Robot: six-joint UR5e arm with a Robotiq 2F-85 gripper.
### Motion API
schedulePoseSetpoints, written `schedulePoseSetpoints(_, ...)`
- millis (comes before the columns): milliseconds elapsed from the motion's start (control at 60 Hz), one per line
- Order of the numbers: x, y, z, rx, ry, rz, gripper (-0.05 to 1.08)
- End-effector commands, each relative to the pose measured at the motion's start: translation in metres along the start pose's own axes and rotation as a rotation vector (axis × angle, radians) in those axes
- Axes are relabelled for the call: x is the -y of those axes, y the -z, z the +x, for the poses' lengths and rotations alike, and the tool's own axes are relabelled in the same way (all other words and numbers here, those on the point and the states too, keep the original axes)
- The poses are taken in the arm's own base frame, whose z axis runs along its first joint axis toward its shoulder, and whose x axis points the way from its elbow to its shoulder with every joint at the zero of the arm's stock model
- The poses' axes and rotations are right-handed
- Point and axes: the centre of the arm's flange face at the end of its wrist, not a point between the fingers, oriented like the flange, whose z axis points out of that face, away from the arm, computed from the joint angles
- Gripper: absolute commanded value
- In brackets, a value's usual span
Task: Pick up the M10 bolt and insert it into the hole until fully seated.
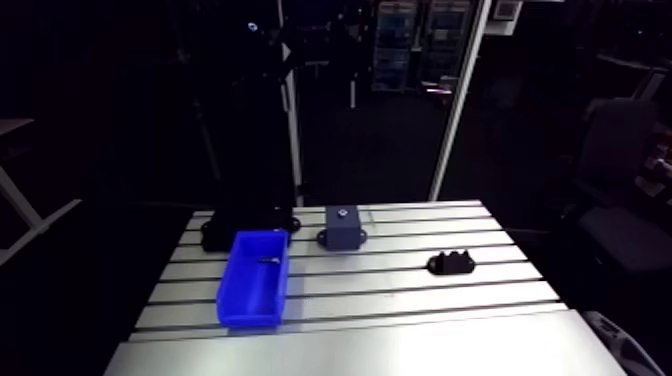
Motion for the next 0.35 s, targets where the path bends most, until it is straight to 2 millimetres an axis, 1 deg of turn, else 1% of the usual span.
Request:
schedulePoseSetpoints(17,0.0003,-0.0030,-0.0072,0.005,0.004,0.002,0.01)
schedulePoseSetpoints(100,0.0005,-0.0069,-0.0089,0.010,0.006,0.001,0.01)
schedulePoseSetpoints(350,0.0019,-0.0082,-0.0127,0.014,0.009,0.002,0.01)
